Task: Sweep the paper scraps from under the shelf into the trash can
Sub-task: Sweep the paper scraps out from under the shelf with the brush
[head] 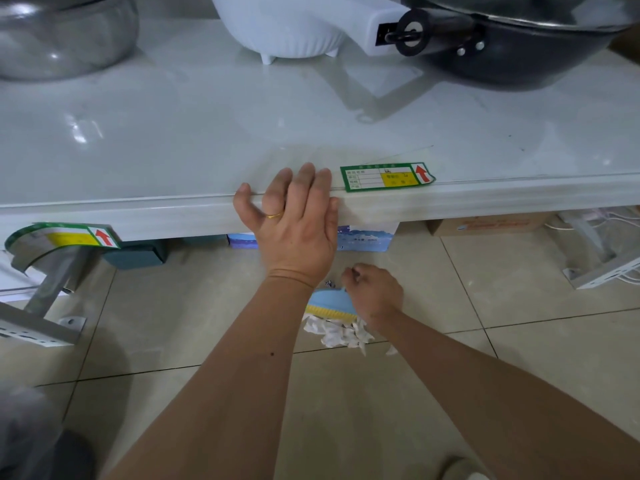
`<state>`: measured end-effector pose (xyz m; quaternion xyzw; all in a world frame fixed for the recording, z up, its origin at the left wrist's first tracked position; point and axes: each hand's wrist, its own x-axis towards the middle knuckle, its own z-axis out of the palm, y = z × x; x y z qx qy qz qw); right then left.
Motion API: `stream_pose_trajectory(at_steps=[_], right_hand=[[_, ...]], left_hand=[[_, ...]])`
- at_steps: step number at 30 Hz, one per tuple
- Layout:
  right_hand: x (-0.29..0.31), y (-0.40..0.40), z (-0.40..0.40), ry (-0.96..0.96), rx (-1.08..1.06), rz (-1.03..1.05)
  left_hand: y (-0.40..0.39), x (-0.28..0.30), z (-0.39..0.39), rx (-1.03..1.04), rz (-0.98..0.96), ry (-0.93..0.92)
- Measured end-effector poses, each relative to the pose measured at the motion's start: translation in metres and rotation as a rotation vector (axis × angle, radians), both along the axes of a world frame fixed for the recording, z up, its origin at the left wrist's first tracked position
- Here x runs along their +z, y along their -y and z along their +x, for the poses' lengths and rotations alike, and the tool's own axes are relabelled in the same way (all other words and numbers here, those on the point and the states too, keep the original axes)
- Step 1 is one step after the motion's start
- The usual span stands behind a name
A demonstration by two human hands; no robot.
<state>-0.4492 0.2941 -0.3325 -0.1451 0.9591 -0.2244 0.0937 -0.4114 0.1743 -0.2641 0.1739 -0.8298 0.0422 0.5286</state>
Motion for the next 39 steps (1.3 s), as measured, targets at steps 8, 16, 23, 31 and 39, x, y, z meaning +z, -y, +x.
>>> stream_pose_trajectory(at_steps=[8,16,23,31,39], right_hand=[[-0.04,0.015,-0.012,0.038,0.219,0.146],[-0.054,-0.007,0.008,0.041,0.256,0.391],[-0.042,-0.036,0.03,-0.068,0.191,0.413],[-0.045,-0.059,0.0,0.023,-0.169,0.223],[-0.04,-0.044,0.021,0.141,-0.265,0.091]], left_hand=[[0.0,-0.001,-0.001,0.009,-0.015,-0.005],[-0.001,0.001,0.0,0.005,-0.009,-0.007],[-0.003,0.004,0.003,-0.003,0.009,0.017],[-0.001,0.002,0.002,0.009,-0.005,0.013],[-0.001,0.003,0.002,0.01,-0.014,0.006]])
